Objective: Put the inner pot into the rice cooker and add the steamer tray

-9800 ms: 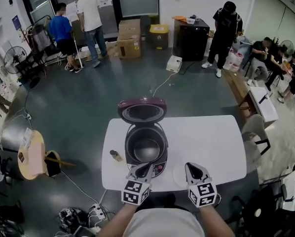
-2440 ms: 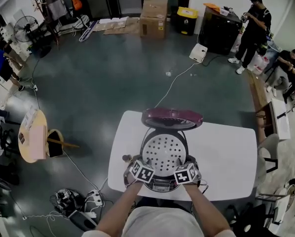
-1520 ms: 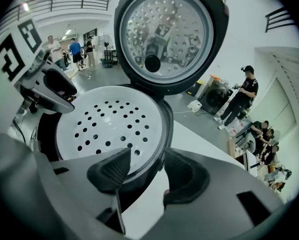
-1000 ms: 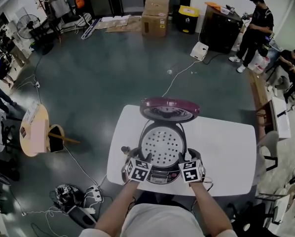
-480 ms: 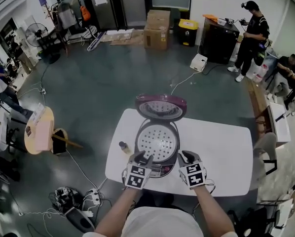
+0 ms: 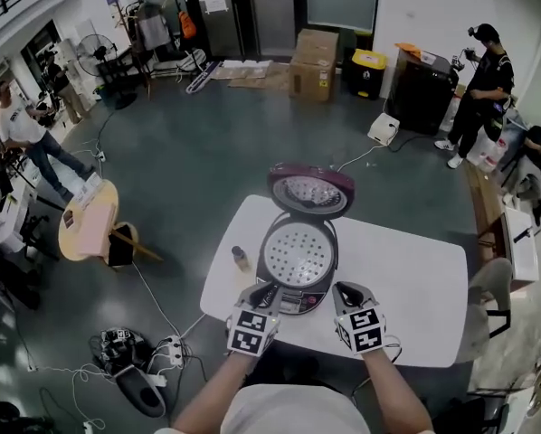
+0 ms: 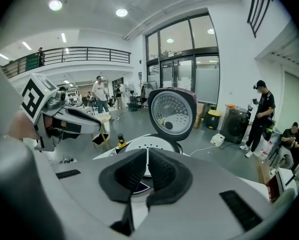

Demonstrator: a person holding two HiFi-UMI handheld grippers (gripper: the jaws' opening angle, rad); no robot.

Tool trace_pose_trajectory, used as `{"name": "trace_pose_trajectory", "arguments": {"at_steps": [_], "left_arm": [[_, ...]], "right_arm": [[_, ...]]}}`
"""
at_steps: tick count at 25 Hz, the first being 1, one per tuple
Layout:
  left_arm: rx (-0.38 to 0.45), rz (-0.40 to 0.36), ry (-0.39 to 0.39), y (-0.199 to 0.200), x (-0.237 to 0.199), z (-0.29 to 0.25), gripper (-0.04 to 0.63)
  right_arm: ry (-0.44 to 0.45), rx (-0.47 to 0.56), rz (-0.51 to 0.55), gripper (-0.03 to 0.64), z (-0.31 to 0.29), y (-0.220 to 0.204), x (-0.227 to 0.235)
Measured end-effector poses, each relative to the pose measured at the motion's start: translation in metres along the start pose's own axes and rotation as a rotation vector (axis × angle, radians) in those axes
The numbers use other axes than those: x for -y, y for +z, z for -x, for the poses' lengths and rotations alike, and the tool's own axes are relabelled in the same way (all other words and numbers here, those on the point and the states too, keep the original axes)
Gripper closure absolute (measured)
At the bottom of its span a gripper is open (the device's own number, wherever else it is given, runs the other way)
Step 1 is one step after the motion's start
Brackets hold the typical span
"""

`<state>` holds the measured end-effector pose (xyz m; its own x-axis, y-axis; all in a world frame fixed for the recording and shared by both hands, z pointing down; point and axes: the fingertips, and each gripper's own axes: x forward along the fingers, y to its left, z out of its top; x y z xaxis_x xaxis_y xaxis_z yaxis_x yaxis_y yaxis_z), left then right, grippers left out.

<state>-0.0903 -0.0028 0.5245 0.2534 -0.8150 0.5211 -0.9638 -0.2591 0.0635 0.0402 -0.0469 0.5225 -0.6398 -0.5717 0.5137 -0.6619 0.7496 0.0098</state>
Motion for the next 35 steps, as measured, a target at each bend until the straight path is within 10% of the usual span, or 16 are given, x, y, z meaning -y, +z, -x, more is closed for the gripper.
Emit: {"name": "trace_pose_trajectory", "arguments": {"at_steps": [35], "left_arm": [[0.17, 0.018, -0.232, 0.024, -0.05, 0.078, 0.581]], "right_arm": [[-0.077, 0.214, -0.067, 0.606, 0.06, 0.069, -0.051]]}}
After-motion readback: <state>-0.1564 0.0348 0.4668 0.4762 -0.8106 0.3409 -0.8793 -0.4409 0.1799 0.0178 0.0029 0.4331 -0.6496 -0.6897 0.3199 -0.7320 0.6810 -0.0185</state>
